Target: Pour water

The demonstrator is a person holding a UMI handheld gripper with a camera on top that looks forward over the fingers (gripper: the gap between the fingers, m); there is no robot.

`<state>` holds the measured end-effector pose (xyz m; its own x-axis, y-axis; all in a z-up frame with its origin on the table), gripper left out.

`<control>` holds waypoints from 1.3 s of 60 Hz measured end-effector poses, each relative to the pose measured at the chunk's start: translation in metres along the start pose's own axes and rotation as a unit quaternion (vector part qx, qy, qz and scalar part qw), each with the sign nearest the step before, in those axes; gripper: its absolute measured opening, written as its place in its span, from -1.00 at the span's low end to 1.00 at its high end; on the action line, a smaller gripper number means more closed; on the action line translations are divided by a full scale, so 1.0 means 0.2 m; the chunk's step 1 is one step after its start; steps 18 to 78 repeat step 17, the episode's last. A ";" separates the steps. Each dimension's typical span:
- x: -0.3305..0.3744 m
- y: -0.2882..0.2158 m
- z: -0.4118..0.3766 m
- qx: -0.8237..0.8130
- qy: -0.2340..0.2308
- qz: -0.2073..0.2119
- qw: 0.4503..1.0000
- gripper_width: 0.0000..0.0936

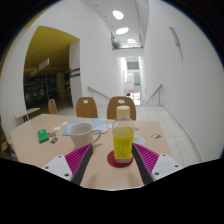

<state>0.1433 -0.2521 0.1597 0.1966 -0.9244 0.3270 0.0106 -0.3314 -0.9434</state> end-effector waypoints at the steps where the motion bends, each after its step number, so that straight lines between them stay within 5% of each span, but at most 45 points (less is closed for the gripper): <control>1: 0.06 0.01 -0.04 -0.002 -0.008 0.000 1.000 0.84; 17: 0.70 0.26 -0.62 -0.043 -0.147 0.004 0.988 0.86; 78: 0.70 0.26 -0.62 -0.043 -0.147 0.004 0.988 0.86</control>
Point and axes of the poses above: the point between the fingertips, and its own axes, seen from behind it with the camera up: z to the right, y down, x backward, against the way the camera looks, the point moved 6 cm from there along x, backward, against the way the camera looks
